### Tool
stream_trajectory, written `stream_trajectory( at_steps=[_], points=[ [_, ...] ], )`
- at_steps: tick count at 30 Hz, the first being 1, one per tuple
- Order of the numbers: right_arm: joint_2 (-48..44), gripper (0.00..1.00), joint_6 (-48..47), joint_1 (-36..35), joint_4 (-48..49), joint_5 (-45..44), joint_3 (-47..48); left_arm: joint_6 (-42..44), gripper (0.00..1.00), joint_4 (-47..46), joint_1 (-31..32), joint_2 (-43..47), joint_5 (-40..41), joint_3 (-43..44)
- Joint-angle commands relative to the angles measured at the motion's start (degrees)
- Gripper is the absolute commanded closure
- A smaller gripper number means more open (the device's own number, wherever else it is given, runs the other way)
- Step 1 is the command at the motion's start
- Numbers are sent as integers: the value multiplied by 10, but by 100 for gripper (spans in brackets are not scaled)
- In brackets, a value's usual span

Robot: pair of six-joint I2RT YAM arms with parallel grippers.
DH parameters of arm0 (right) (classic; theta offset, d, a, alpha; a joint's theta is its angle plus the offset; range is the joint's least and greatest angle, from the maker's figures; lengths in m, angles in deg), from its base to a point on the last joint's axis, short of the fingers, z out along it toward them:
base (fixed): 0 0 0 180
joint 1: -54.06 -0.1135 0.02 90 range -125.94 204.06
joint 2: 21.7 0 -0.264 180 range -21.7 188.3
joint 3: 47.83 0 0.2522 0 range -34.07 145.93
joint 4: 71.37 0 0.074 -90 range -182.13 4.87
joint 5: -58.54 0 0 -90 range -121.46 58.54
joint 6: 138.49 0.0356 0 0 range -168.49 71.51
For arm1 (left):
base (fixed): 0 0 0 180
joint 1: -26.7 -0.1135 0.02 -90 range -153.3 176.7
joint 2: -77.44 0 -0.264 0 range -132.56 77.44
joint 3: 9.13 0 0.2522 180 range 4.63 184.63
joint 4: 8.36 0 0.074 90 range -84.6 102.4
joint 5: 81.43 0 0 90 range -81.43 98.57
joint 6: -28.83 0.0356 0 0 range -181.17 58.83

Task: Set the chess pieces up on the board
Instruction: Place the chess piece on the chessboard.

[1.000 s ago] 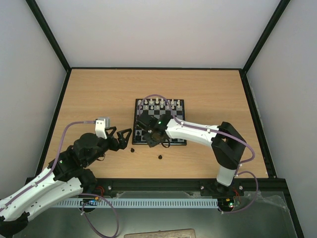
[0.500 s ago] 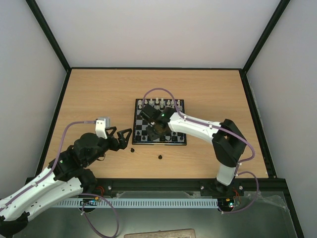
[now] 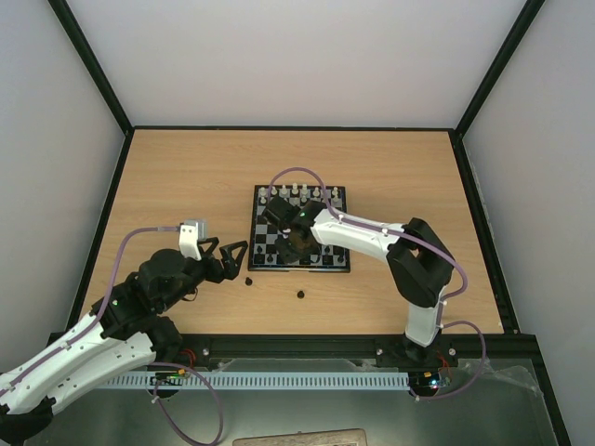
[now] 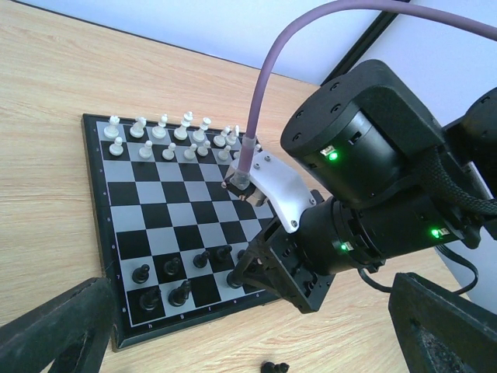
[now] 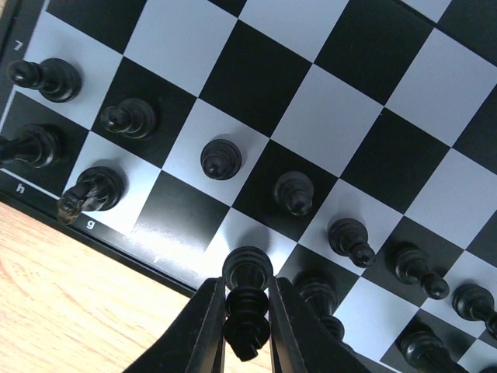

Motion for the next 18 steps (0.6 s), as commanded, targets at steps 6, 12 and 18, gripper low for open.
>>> stream_trajectory(
  at_steps=[6, 12, 18],
  points=[
    [24, 82, -11, 5, -9, 9, 7, 5, 1, -5, -2, 0, -1, -4],
    [22, 80, -10, 6, -10, 12, 6, 5, 0, -5, -2, 0, 0, -4],
    [-2, 68, -6, 6, -19, 12, 7, 5, 0, -6, -2, -3, 0, -3]
  ],
)
